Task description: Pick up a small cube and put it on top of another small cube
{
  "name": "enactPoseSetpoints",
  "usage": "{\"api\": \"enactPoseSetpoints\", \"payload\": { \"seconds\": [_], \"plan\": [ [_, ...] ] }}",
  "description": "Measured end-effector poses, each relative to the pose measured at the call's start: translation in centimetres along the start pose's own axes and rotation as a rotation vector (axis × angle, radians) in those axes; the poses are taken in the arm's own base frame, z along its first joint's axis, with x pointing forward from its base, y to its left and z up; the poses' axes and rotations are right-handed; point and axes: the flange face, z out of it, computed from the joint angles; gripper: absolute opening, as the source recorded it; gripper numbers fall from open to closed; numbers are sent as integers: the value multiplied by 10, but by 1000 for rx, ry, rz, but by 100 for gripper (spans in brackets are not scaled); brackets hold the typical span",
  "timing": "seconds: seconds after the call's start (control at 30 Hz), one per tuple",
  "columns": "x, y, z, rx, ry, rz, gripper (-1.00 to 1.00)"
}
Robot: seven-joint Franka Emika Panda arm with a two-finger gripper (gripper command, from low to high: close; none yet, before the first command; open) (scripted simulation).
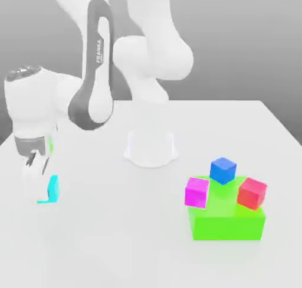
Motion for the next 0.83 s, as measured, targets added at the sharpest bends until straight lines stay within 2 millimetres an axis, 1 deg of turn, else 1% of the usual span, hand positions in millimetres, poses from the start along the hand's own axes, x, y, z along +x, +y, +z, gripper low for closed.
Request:
{"api": "enactPoseSetpoints", "payload": {
  "seconds": [0.07, 0.1, 0.17, 0.23, 0.3, 0.37, 0.47, 0.53, 0.57, 0.6, 0.7, 0.73, 0.83],
  "plan": [
    [-59, -1, -14, 2, -10, -130, -100],
    [-81, 1, -22, 2, -14, -179, -100],
    [-127, 10, -36, 2, -20, -279, -100],
    [-173, 25, -49, 1, -23, -383, -100],
    [-217, 48, -61, -1, -24, -493, -100],
    [-259, 77, -72, -4, -21, -606, -100],
    [-316, 134, -86, -11, -11, -783, -100],
    [-349, 179, -92, -15, 3, -908, -100],
    [-357, 191, -87, -16, 10, -938, -100],
    [-360, 196, -79, -15, 15, -952, -100],
    [-363, 202, -49, -15, 18, -966, -100],
    [-363, 203, -39, -16, 15, -969, 100],
    [-363, 203, -39, -16, 15, -969, 100]
  ]
}}
